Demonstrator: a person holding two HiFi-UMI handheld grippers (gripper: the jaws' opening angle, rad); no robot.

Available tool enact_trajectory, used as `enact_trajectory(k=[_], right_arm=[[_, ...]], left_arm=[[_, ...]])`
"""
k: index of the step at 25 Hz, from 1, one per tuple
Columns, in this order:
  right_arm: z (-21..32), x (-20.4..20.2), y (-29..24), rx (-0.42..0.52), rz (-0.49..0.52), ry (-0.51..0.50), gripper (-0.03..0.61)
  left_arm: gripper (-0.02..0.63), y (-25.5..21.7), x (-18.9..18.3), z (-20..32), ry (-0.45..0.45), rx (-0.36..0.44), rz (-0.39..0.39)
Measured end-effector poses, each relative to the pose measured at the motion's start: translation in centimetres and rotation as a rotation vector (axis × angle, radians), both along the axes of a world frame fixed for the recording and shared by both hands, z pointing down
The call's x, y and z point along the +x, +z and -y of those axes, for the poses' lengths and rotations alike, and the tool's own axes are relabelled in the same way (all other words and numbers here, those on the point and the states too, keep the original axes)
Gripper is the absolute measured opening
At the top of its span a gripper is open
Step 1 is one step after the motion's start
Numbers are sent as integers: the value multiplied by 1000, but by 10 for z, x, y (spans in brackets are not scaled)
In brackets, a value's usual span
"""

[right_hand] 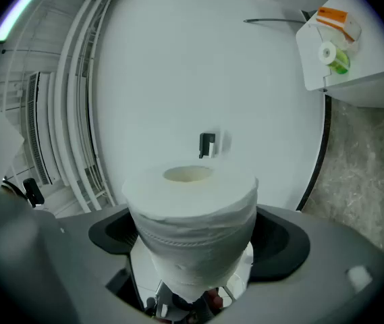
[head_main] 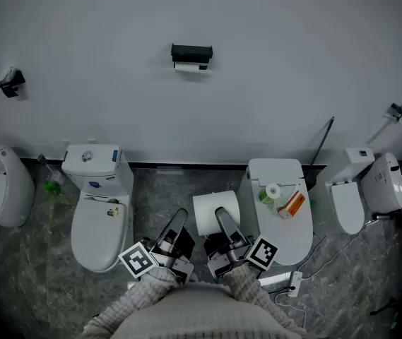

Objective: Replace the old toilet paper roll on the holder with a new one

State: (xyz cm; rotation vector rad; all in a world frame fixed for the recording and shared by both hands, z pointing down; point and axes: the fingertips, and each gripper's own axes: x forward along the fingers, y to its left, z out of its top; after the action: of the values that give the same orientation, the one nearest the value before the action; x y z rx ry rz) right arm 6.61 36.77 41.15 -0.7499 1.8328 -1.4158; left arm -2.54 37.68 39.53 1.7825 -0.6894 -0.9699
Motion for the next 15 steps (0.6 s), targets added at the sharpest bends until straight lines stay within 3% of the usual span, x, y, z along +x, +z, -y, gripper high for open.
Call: enact_trajectory(k=[15], right_arm=[[30,14,18,-26,20,-46,492]], left_arm=[[9,19,11,25,-74,-20,-31]])
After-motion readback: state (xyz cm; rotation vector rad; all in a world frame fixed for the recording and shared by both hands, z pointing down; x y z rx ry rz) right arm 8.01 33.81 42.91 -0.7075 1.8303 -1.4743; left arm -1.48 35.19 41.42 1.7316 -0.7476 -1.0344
